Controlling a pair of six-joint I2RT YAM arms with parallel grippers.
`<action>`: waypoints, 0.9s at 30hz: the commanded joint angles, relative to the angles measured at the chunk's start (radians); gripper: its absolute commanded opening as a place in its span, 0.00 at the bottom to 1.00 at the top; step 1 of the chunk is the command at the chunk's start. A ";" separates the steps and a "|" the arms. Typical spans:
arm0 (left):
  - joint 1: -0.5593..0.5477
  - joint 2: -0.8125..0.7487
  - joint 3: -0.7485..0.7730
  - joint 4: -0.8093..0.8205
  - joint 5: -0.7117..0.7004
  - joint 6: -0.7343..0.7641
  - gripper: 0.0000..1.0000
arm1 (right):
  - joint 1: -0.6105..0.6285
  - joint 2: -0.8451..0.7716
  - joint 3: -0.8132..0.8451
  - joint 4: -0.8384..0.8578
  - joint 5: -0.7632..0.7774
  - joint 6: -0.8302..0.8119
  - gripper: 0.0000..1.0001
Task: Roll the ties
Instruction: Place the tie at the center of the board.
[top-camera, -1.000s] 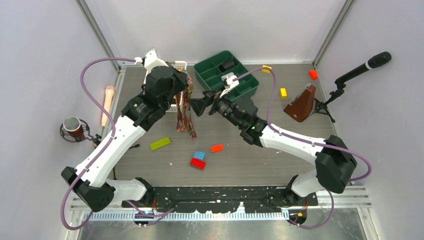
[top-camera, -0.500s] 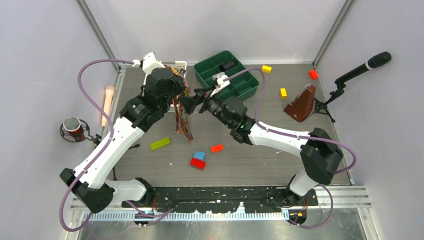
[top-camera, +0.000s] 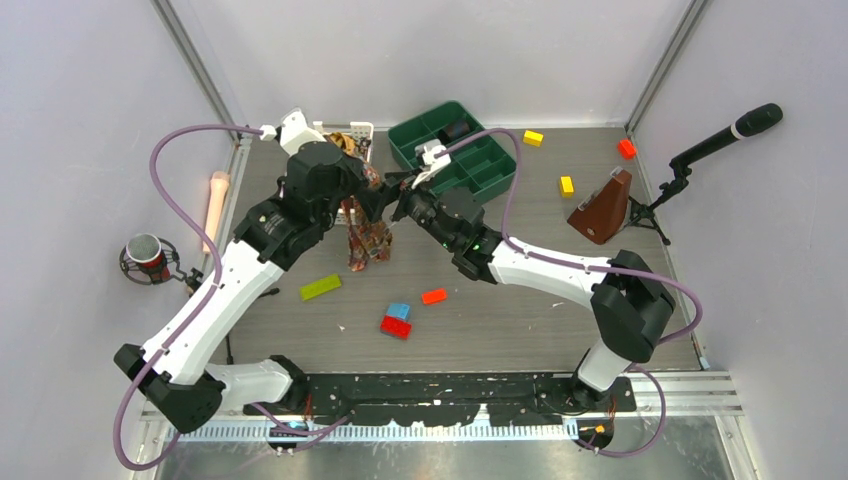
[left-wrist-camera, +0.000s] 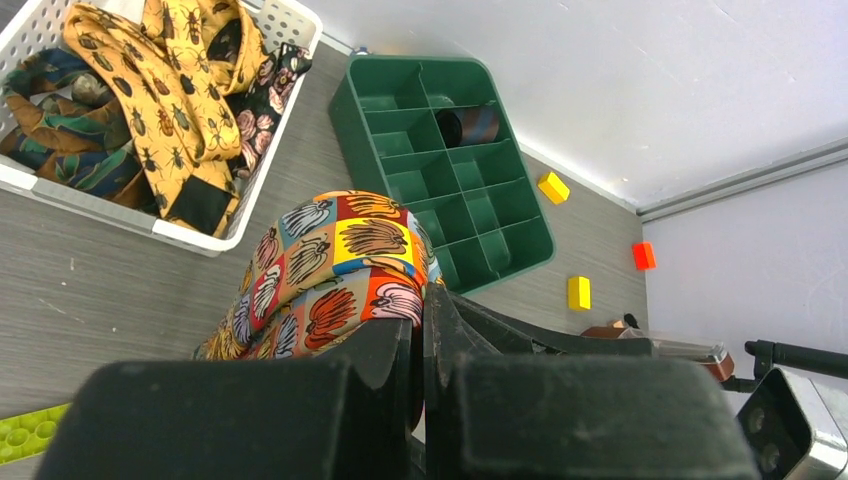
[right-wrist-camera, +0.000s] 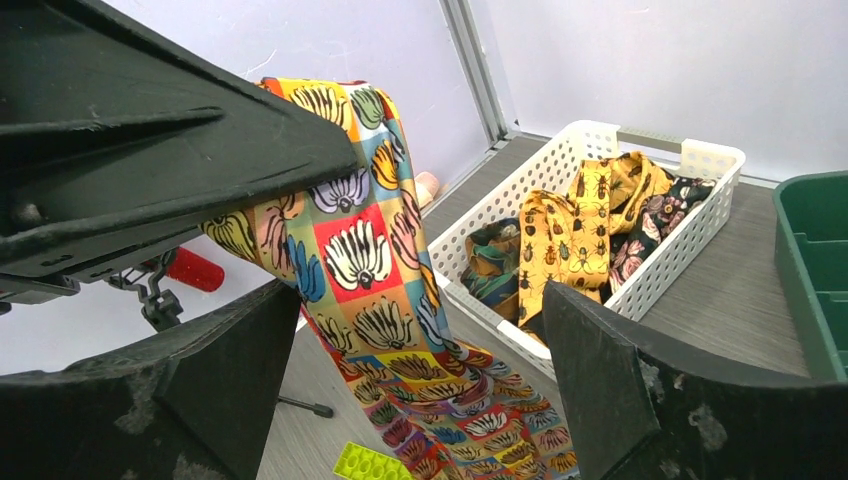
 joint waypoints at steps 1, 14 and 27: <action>-0.005 -0.033 -0.005 0.014 -0.026 -0.024 0.00 | 0.007 0.005 0.012 0.073 -0.027 -0.058 0.97; -0.006 -0.034 -0.019 0.000 0.005 -0.076 0.00 | 0.045 0.097 0.030 0.188 -0.058 -0.185 0.96; -0.005 -0.063 -0.056 0.010 -0.028 -0.107 0.00 | 0.133 0.135 0.034 0.242 0.510 -0.380 0.93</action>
